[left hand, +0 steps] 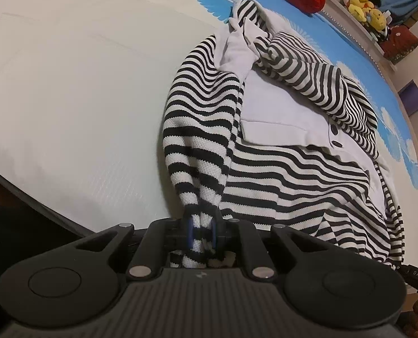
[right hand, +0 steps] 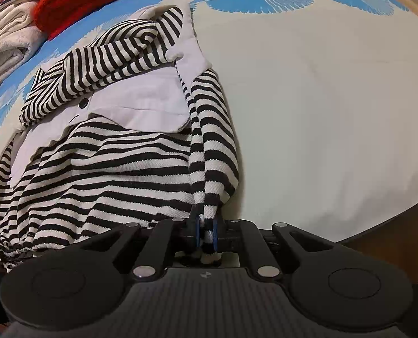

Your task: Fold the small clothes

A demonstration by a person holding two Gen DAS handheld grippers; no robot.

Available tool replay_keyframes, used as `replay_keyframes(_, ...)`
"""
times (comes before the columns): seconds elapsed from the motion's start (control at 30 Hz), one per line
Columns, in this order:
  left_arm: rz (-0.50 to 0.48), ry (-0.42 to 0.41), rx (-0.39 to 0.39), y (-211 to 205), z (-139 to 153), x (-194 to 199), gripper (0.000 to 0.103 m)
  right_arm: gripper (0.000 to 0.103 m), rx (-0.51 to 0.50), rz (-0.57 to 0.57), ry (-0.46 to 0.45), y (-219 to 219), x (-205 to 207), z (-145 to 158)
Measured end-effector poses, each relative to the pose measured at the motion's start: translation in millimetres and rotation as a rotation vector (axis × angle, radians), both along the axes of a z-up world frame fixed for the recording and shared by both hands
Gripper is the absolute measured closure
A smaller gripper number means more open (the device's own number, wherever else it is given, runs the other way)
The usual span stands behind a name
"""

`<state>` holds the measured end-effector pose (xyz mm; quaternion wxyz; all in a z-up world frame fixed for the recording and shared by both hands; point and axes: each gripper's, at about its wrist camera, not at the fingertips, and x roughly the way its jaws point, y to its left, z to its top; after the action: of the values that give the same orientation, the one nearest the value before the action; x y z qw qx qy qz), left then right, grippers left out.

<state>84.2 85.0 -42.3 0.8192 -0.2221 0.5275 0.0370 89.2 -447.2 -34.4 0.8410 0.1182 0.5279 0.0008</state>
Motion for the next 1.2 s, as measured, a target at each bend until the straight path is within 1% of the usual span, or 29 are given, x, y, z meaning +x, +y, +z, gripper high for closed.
replay_keyframes(0.37,-0.014,-0.012,0.012,-1,3,-2,0.091,0.096,-0.008,0.003,-0.033,1,-5,6)
replay_keyframes(0.5,-0.028,-0.029,0.036,-5,6,-4,0.092,0.097,-0.008,0.003,-0.051,2,-7,9)
replay_keyframes(0.57,-0.033,-0.045,0.047,-6,9,-5,0.093,0.097,-0.011,0.004,-0.064,3,-9,12)
replay_keyframes(0.67,-0.058,-0.079,0.062,-11,18,-8,0.094,0.098,-0.006,-0.005,-0.122,1,-12,23)
replay_keyframes(0.77,-0.104,-0.131,0.079,-19,37,-12,0.094,0.098,0.042,-0.03,-0.188,-8,-16,42)
replay_keyframes(0.83,-0.139,-0.16,0.088,-23,54,-15,0.094,0.098,0.08,-0.045,-0.222,-16,-21,56)
replay_keyframes(0.97,-0.157,-0.201,0.062,-17,91,-20,0.094,0.098,0.156,-0.07,-0.298,-31,-36,96)
replay_keyframes(1.03,-0.165,-0.228,0.038,-11,112,-29,0.094,0.098,0.187,-0.082,-0.319,-38,-47,112)
replay_keyframes(1.1,-0.182,-0.26,0.04,-7,133,-44,0.094,0.098,0.207,-0.085,-0.344,-43,-60,126)
replay_keyframes(1.2,-0.212,-0.287,0.025,0,158,-70,0.094,0.098,0.236,-0.085,-0.398,-47,-91,144)
